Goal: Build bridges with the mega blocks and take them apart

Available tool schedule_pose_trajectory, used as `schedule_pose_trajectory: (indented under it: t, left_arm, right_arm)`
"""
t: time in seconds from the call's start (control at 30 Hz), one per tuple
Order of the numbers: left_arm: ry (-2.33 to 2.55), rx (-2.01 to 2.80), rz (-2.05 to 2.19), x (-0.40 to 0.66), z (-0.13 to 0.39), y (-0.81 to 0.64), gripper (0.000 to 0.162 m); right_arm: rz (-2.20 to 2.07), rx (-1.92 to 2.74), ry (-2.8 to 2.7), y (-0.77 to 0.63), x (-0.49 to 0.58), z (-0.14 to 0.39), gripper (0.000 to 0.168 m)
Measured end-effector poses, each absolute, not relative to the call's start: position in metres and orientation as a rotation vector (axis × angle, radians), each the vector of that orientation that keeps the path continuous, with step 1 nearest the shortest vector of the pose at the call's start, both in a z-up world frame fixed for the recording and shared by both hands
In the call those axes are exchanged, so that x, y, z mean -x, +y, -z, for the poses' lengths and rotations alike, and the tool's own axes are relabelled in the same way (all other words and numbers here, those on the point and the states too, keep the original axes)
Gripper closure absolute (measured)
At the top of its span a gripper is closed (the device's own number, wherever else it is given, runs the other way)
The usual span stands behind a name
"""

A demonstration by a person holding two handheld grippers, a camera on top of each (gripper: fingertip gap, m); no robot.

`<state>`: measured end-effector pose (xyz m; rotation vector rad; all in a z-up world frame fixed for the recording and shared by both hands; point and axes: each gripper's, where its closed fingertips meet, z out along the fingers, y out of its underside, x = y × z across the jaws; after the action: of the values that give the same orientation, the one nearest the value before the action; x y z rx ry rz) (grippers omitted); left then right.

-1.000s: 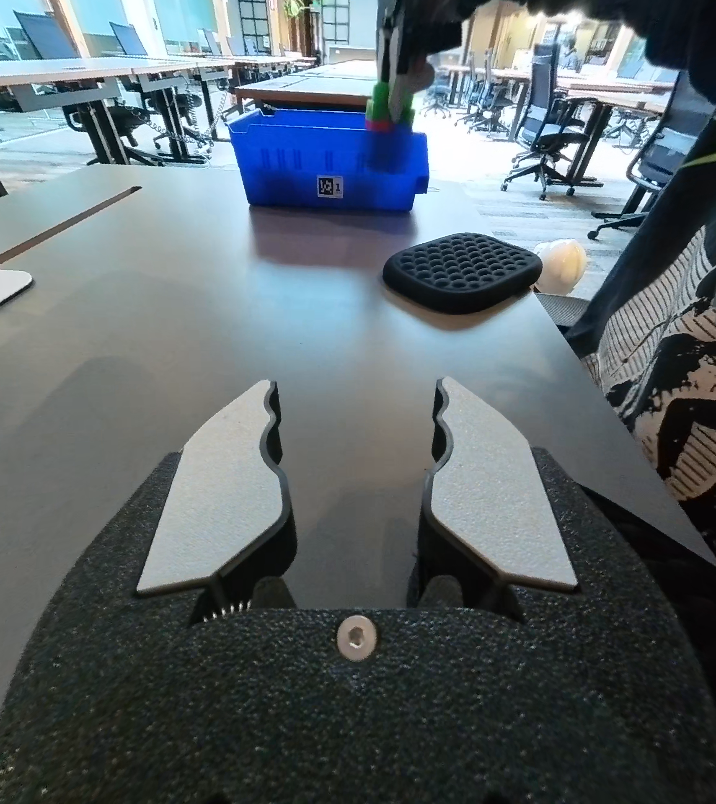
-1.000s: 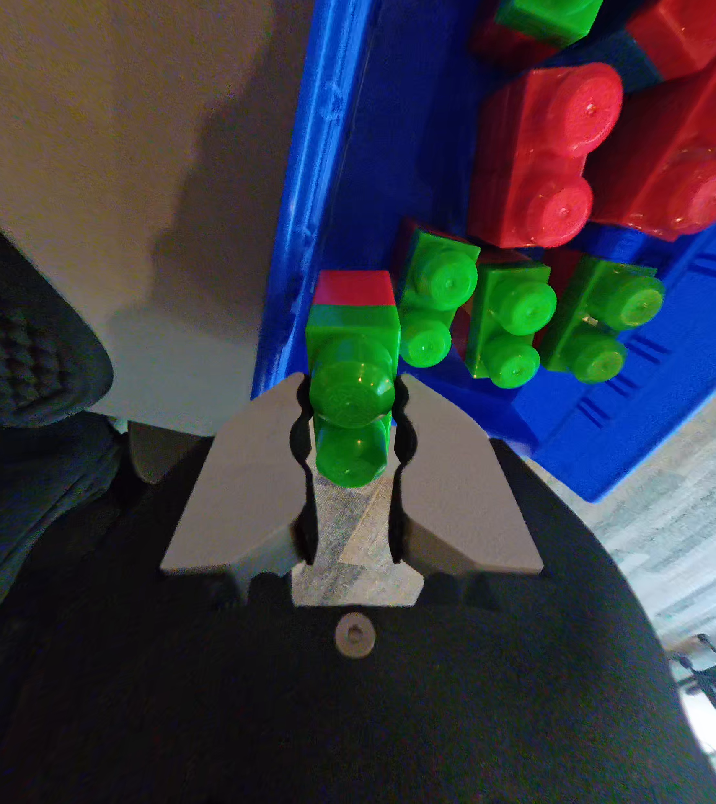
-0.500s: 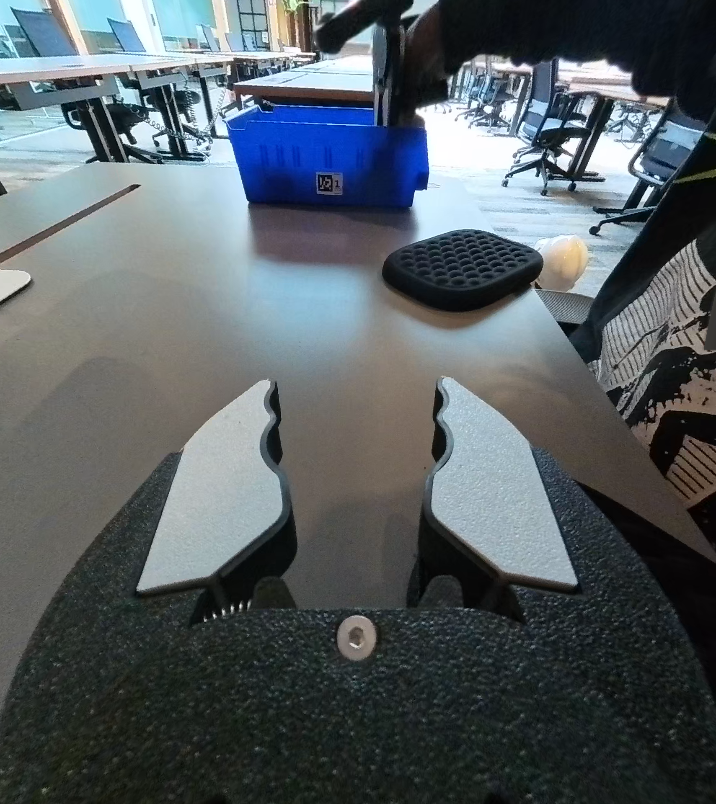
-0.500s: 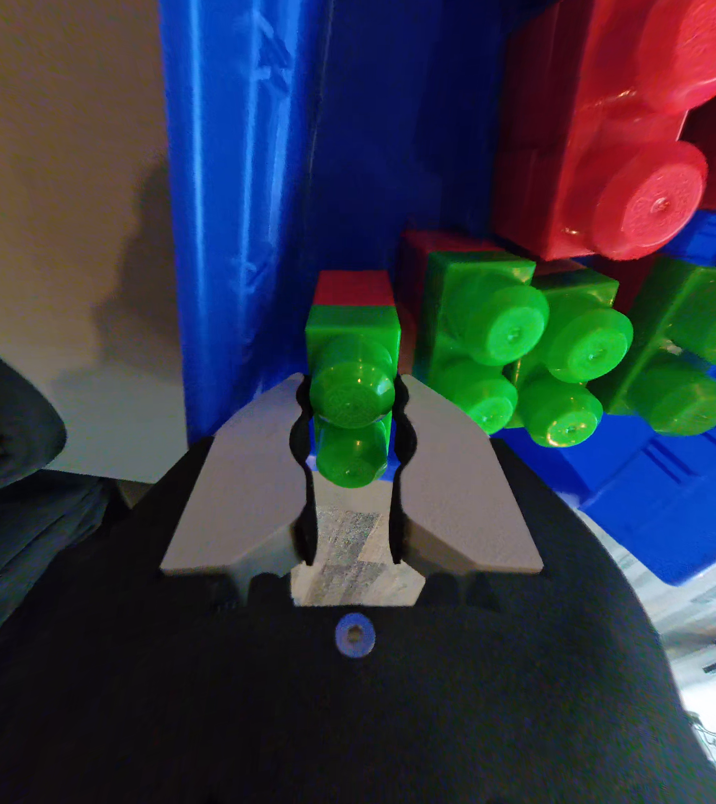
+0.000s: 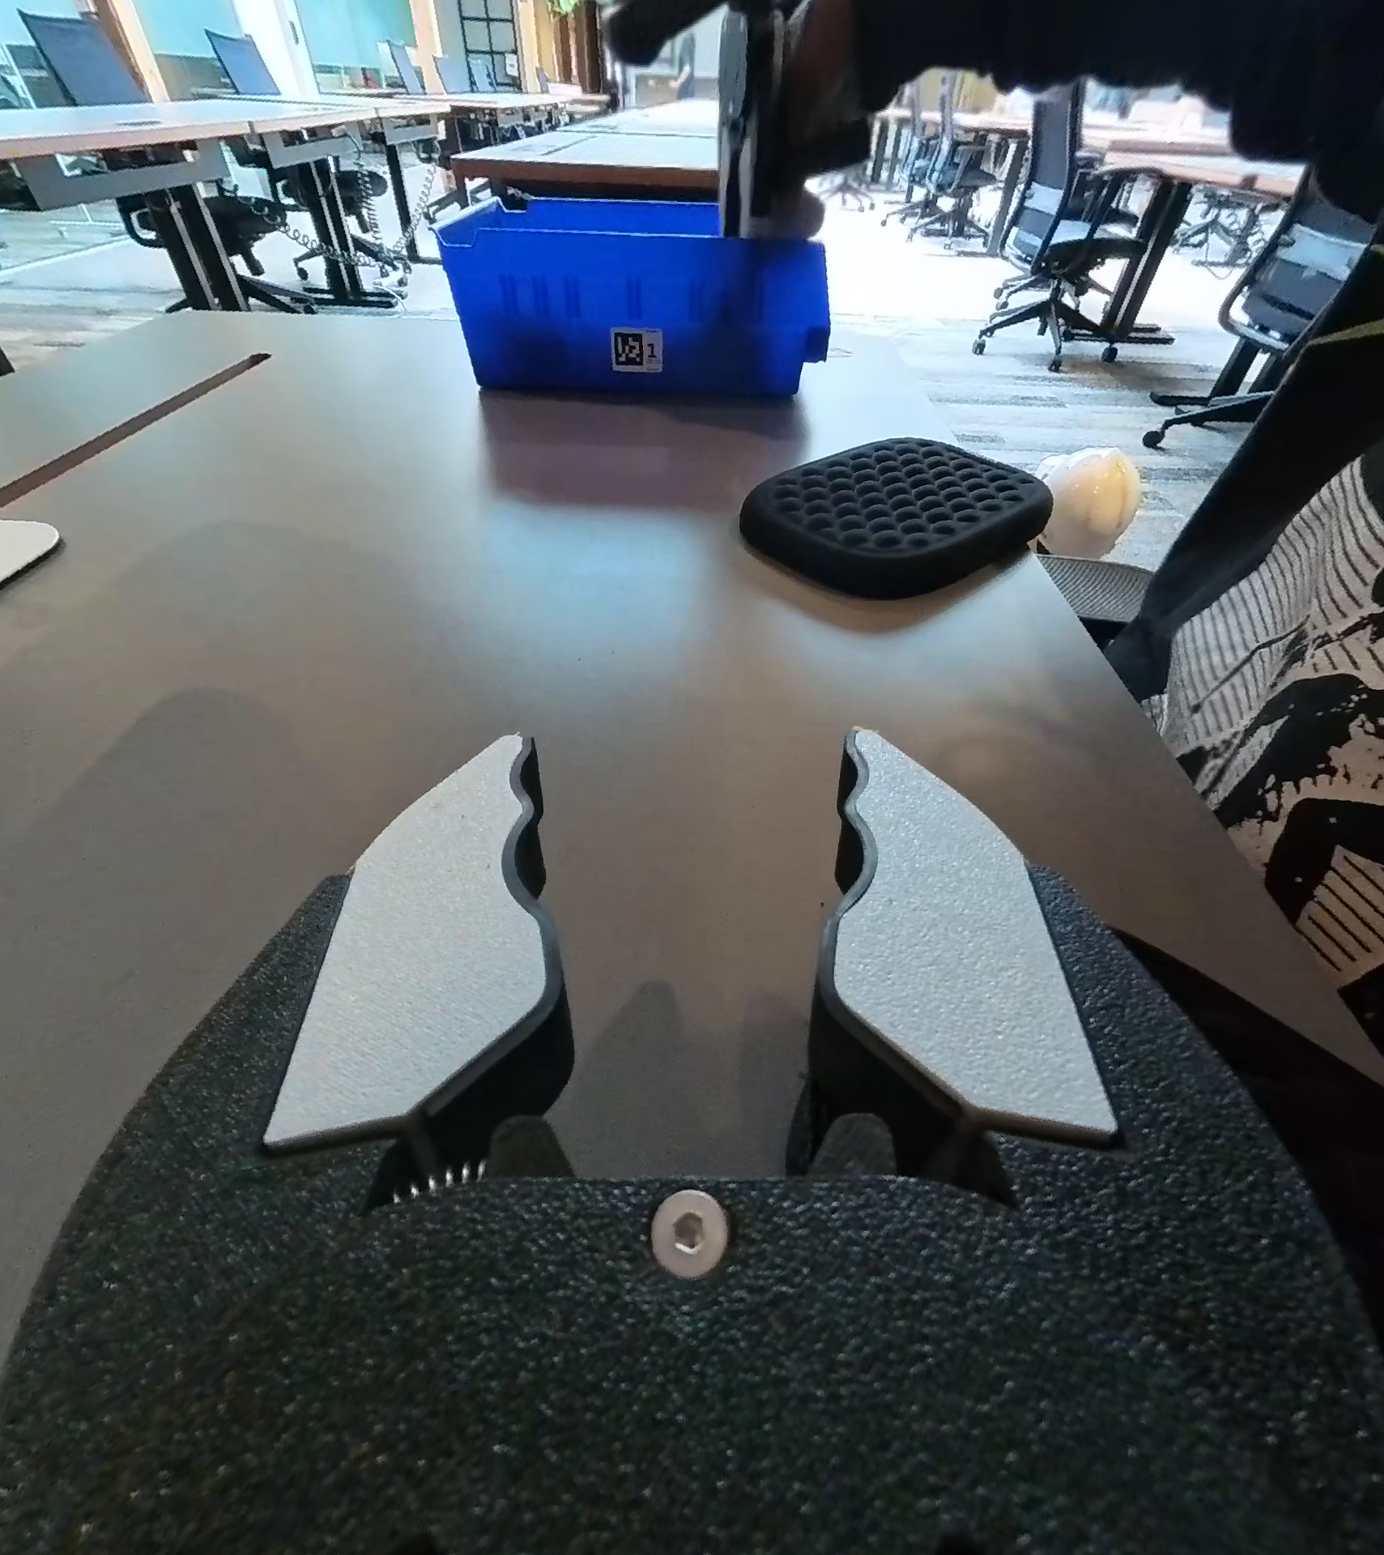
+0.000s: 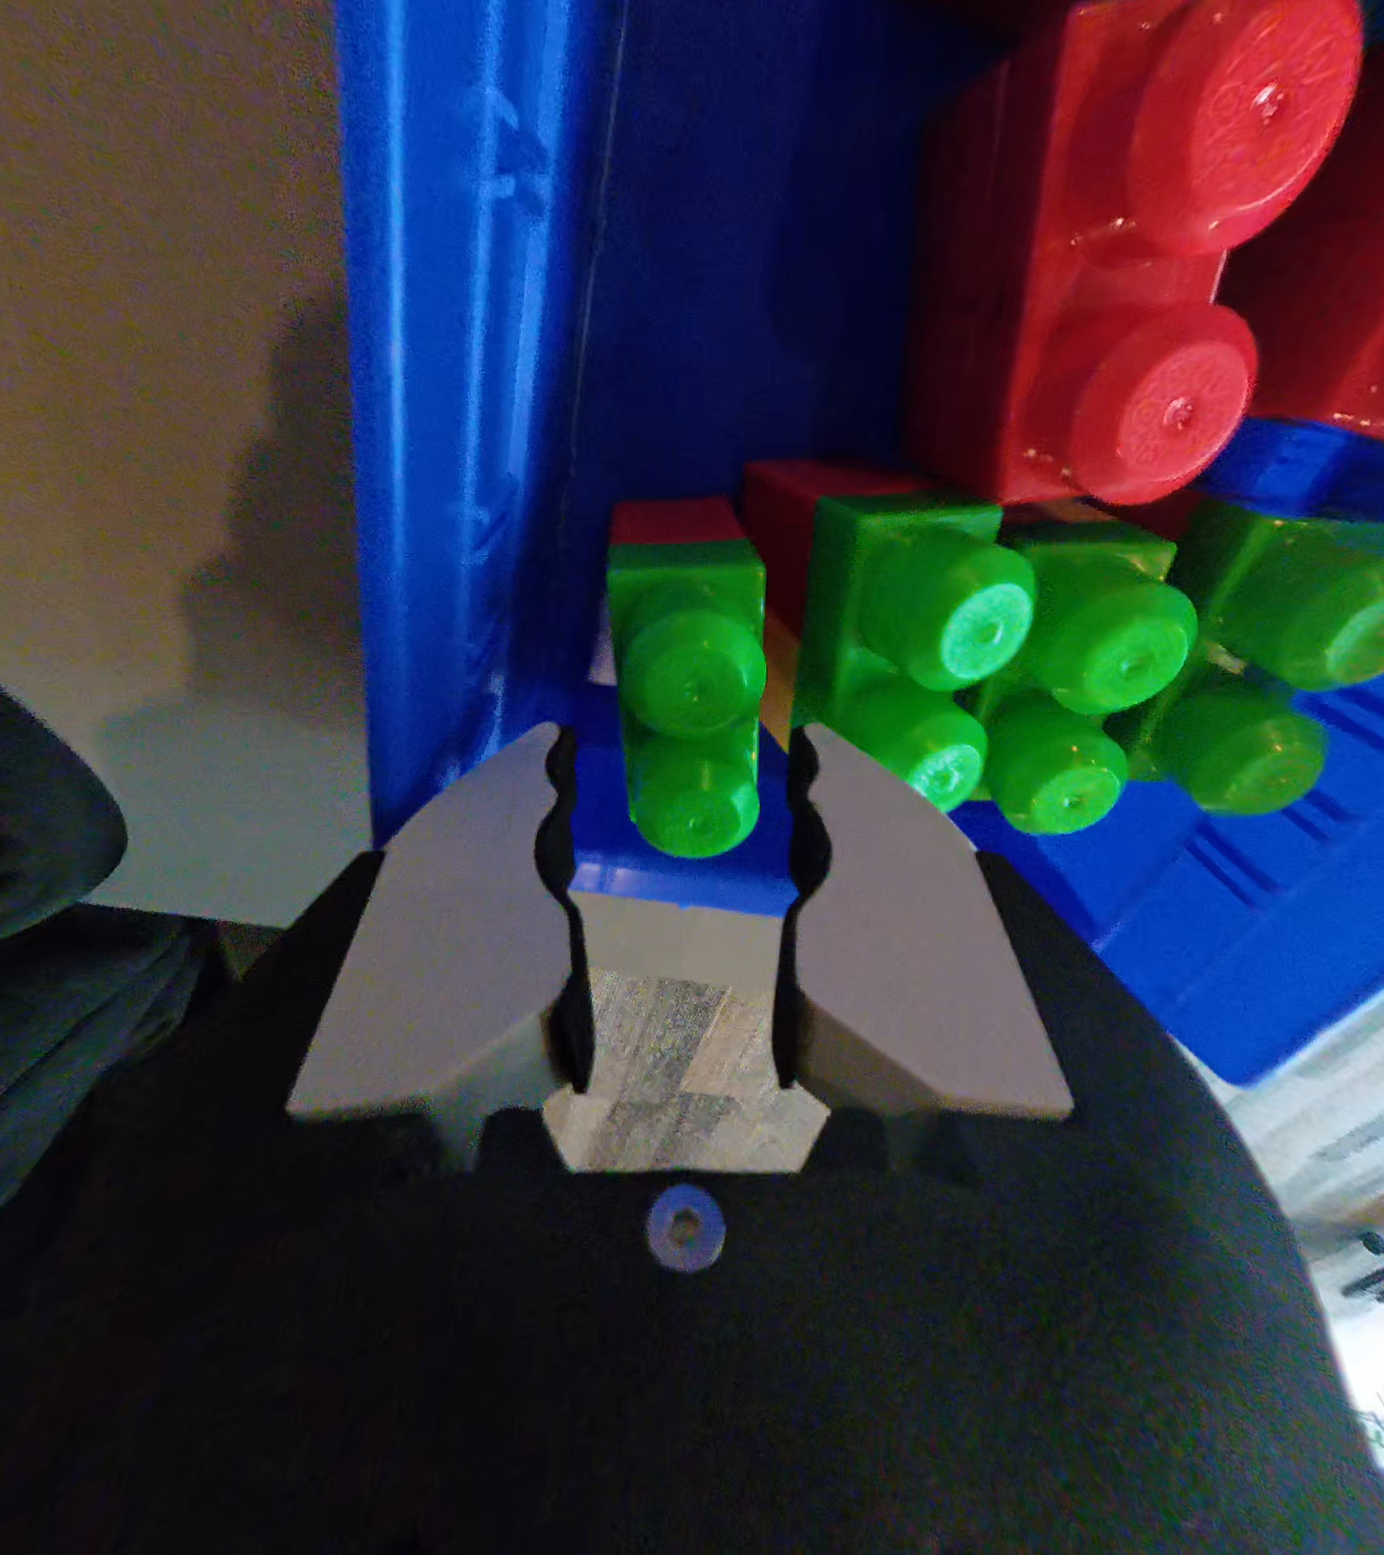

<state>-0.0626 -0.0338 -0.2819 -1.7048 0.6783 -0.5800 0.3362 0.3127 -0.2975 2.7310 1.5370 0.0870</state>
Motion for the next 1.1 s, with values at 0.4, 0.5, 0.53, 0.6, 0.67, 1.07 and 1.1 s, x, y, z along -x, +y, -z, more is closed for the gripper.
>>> schedule_pose_trajectory:
  t: [0.4,0.5,0.53,0.6,0.67,1.07,1.1]
  left_arm:
    - [0.638,1.692,0.584,0.067,0.279,-0.032,0.085]
    - [0.594,1.674,0.608,0.069,0.275,-0.031,0.080]
    - [0.580,1.669,0.614,0.069,0.274,-0.030,0.079]
    - [0.551,1.669,0.611,0.073,0.273,-0.028,0.074]
    - [0.525,1.665,0.605,0.075,0.271,-0.027,0.073]
    - [0.329,1.653,0.356,0.110,0.246,-0.015,0.057]
    - [0.293,1.646,0.310,0.116,0.238,-0.015,0.053]
  right_arm:
    - [-0.108,-2.820,1.764,0.305,-0.304,0.204,0.097]
    - [-0.030,-2.853,1.861,0.297,-0.283,0.177,0.092]
    - [0.008,-2.867,1.895,0.294,-0.275,0.168,0.092]
    - [0.107,-2.894,1.978,0.286,-0.257,0.151,0.091]
    - [0.206,-2.911,2.068,0.277,-0.240,0.138,0.089]
    - [0.578,-2.999,2.430,0.229,-0.176,0.125,0.043]
    - [0.616,-3.009,2.458,0.225,-0.171,0.127,0.040]
